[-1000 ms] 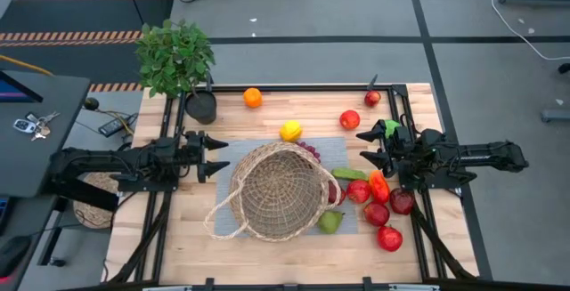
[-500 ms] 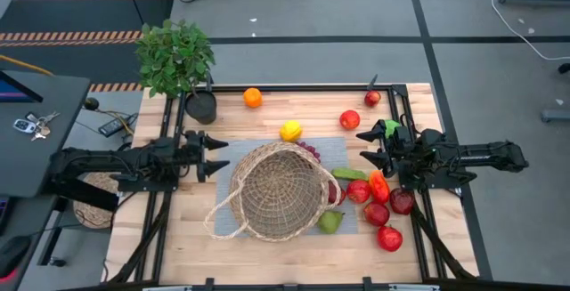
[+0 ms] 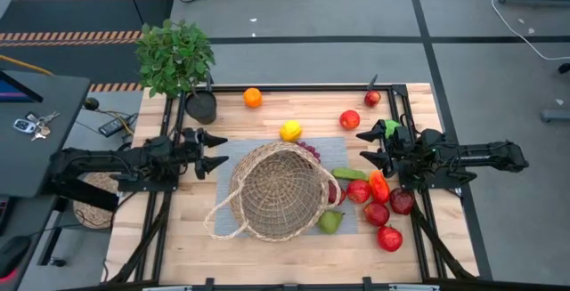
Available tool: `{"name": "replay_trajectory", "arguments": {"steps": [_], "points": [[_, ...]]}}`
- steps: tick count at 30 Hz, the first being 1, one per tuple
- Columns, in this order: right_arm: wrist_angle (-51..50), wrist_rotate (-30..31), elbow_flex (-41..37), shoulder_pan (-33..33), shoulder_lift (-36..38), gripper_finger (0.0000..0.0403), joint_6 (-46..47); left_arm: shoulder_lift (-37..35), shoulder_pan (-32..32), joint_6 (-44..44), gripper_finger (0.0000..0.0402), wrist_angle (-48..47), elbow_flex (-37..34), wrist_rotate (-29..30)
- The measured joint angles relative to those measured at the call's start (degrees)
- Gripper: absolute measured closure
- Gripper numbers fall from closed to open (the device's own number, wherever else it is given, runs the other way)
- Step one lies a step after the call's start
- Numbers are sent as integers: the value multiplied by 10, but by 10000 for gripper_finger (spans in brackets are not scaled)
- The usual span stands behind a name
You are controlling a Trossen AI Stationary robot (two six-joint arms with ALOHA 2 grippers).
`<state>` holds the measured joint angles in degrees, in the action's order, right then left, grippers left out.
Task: Build produce basket
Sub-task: Put the orange into the brown basket
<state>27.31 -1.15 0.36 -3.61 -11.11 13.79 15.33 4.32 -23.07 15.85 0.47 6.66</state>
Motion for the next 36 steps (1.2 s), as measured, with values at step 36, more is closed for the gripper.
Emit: {"name": "replay_trajectory", "arguments": {"steps": [36], "points": [[0,0,0,0,0,95,0,362,126,-39,21,-36,234,130]]}}
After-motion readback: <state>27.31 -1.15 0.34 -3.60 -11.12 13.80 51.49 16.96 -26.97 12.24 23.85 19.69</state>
